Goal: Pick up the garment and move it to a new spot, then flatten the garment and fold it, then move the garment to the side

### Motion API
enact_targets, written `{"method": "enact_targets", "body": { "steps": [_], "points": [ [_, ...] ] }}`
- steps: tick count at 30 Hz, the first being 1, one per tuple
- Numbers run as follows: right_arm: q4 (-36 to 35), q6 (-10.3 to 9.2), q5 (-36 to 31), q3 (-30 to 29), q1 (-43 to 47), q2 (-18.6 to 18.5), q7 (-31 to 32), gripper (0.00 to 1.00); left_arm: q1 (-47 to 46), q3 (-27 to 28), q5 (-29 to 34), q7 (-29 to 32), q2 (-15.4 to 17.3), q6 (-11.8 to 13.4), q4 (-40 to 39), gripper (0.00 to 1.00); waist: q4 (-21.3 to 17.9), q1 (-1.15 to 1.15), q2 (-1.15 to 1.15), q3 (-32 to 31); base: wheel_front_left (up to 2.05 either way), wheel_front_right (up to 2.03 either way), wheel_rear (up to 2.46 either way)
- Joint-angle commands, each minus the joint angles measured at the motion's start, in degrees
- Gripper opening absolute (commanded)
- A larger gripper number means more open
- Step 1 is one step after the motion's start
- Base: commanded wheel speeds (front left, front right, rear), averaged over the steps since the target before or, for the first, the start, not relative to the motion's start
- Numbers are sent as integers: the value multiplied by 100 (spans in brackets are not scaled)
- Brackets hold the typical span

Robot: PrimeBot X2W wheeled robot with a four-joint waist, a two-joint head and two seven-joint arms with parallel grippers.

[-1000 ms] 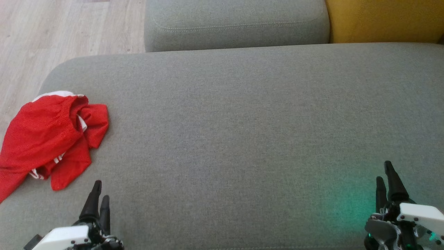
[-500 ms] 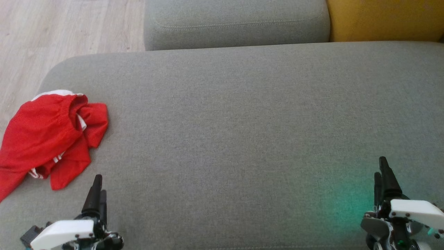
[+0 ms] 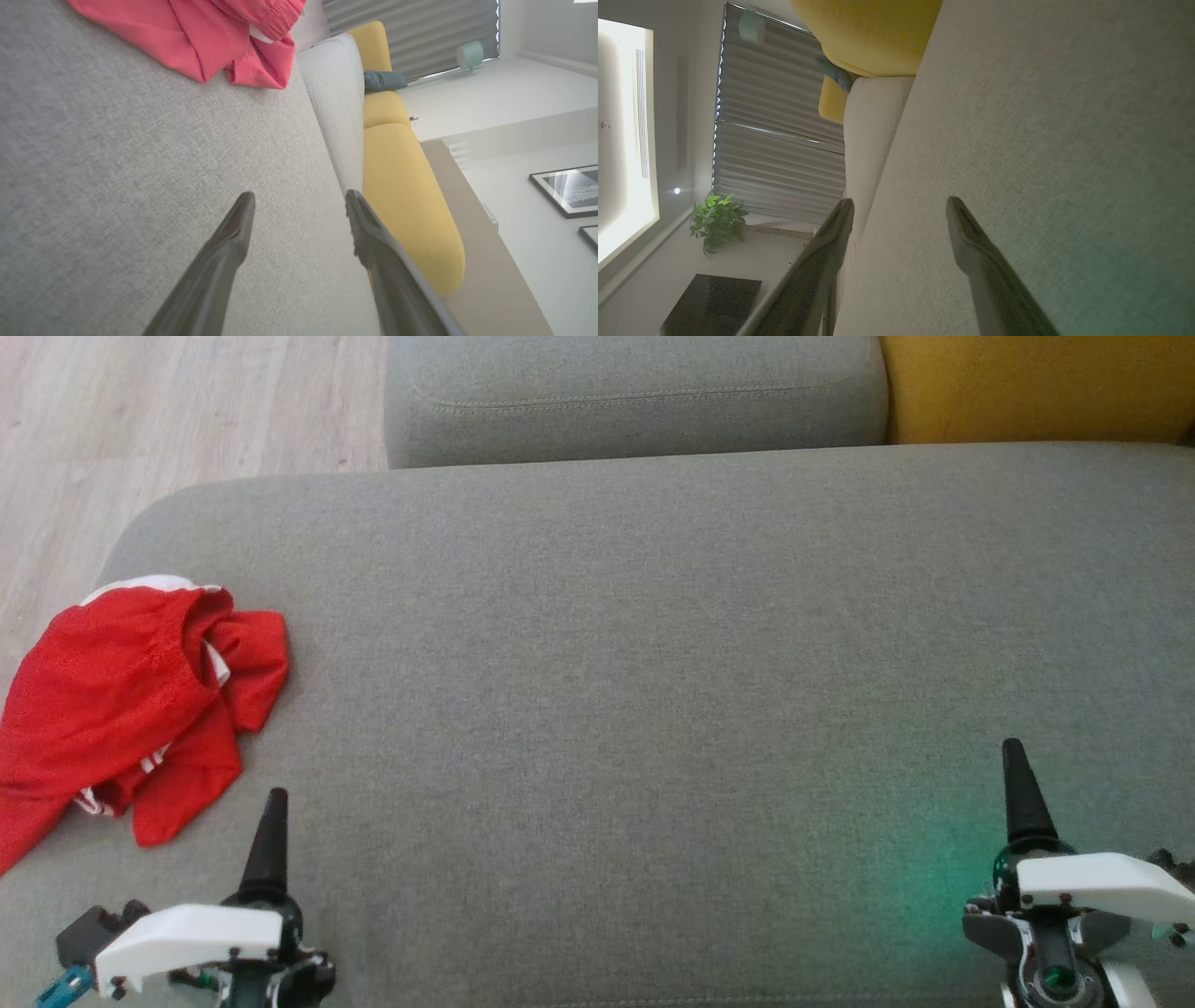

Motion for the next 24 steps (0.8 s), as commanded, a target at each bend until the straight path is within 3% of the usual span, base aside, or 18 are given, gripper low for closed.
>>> {"method": "enact_targets", "body": {
  "steps": [1, 24],
  "points": [
    [-149, 13, -220, 61, -341, -38, -73, 100, -272, 25, 226, -55, 61, 24, -212, 100, 0, 0, 0, 4, 0, 0, 0],
    [-109, 21, -2154, 398, -509, -24, -444, 100, -335, -121, 2105, -423, 88, 320, -269, 100, 5, 0, 0, 31, 0, 0, 0]
  ]
}}
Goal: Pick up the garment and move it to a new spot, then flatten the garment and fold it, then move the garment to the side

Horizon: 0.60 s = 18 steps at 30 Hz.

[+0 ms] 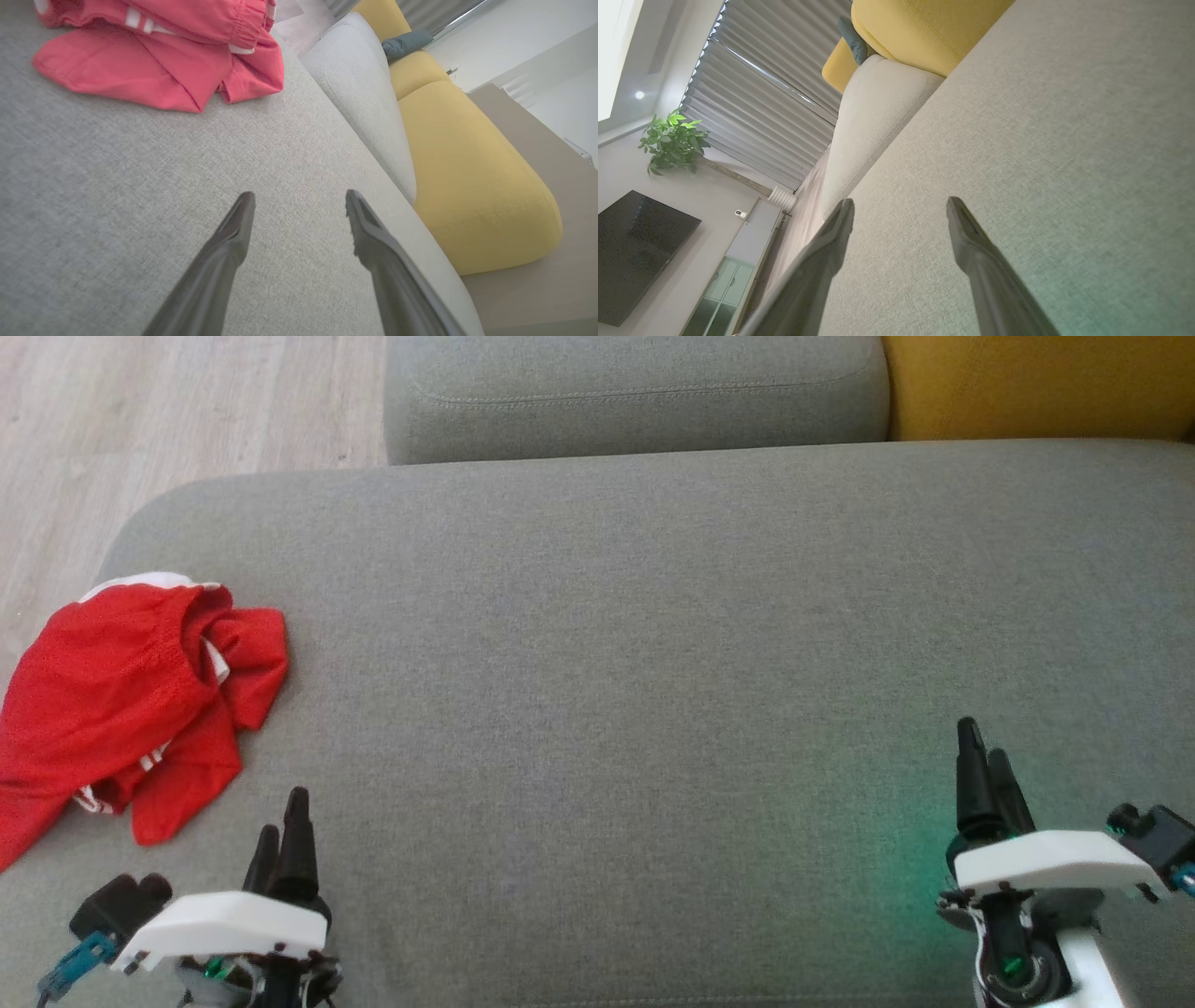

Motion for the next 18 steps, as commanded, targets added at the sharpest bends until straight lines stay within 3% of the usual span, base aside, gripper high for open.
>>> {"method": "enact_targets", "body": {
  "steps": [1, 18],
  "points": [
    [-207, 21, -156, 90, -331, -27, -88, 100, -330, 84, 157, -62, 80, 9, -215, 100, 0, 0, 0, 1, 0, 0, 0],
    [-114, 27, -1504, 293, -478, -34, -375, 100, -411, -61, 1447, -346, 115, 263, -337, 100, -1, 0, 0, 52, 0, 0, 0]
  ]
}}
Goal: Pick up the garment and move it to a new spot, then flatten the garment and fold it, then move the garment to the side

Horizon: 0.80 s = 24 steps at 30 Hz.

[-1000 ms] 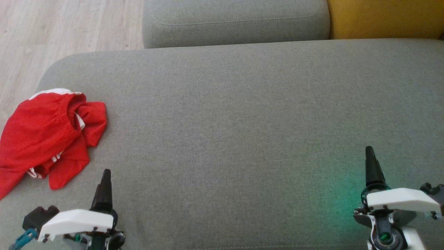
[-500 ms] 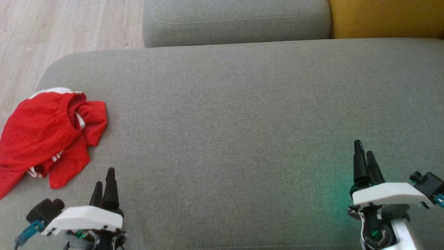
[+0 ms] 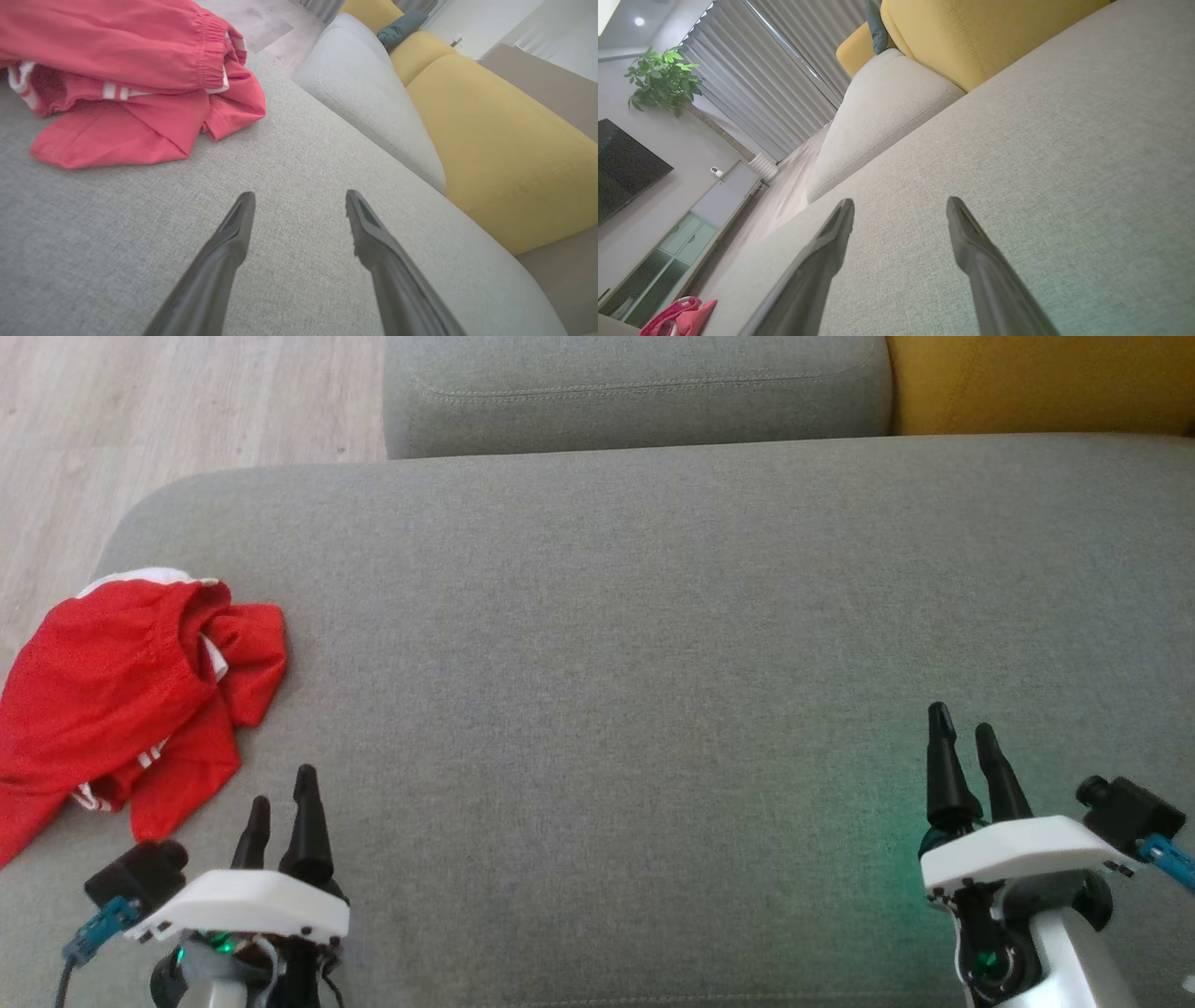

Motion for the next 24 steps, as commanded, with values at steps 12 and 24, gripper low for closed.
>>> {"method": "enact_targets", "body": {
  "steps": [12, 24],
  "points": [
    [-36, 32, -1226, 114, -351, -38, -309, 100, -282, -44, 1119, -300, 157, 200, -177, 100, -9, 0, 0, -22, 0, 0, 0],
    [-123, 36, -2080, 111, -346, -43, -495, 100, -309, -165, 1897, -485, 182, 319, -243, 100, -14, 0, 0, -53, 0, 0, 0]
  ]
}}
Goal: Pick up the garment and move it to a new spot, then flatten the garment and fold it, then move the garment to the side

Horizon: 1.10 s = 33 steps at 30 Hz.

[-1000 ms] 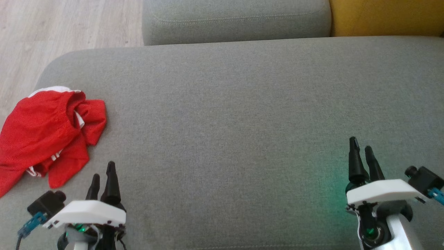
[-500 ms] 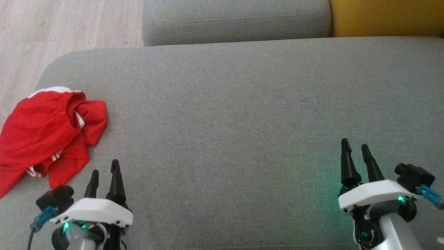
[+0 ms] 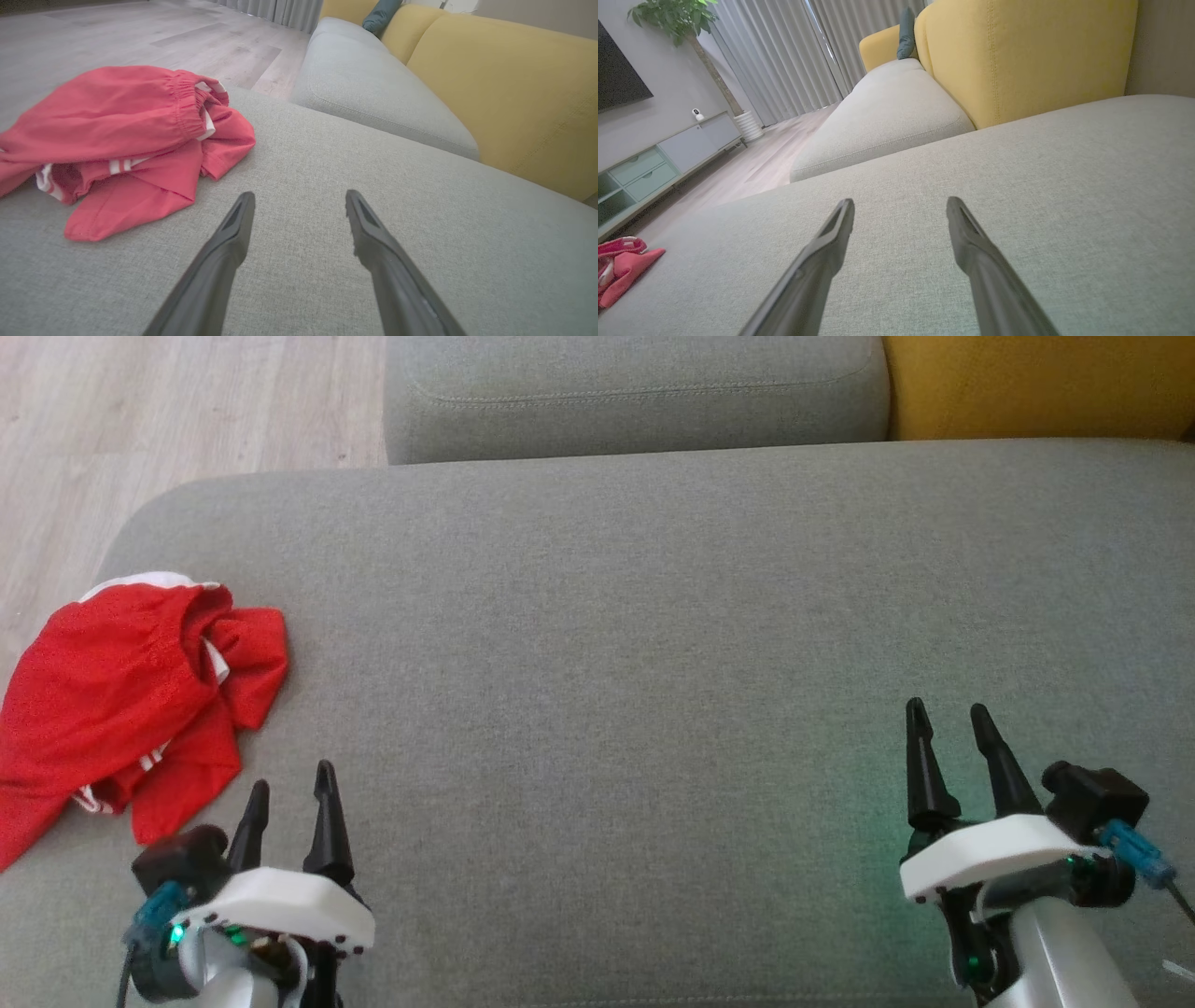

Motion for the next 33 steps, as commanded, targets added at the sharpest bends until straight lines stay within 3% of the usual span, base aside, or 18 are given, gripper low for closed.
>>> {"method": "enact_targets", "body": {
  "steps": [1, 26, 33],
  "points": [
    [-194, 35, -184, 108, -278, -41, -111, 100, -316, 100, 178, -76, 109, 53, -229, 100, -4, 0, 0, 1, 0, 0, 0],
    [-127, 44, -1801, -267, -332, -52, -532, 100, -406, -120, 1888, -494, 130, 235, -304, 100, -6, 0, 0, 9, 0, 0, 0],
    [-144, 44, -1757, -336, -319, -52, -532, 100, -382, -77, 1846, -494, 113, 204, -279, 100, -1, 0, 0, 0, 0, 0, 0]
  ]
}}
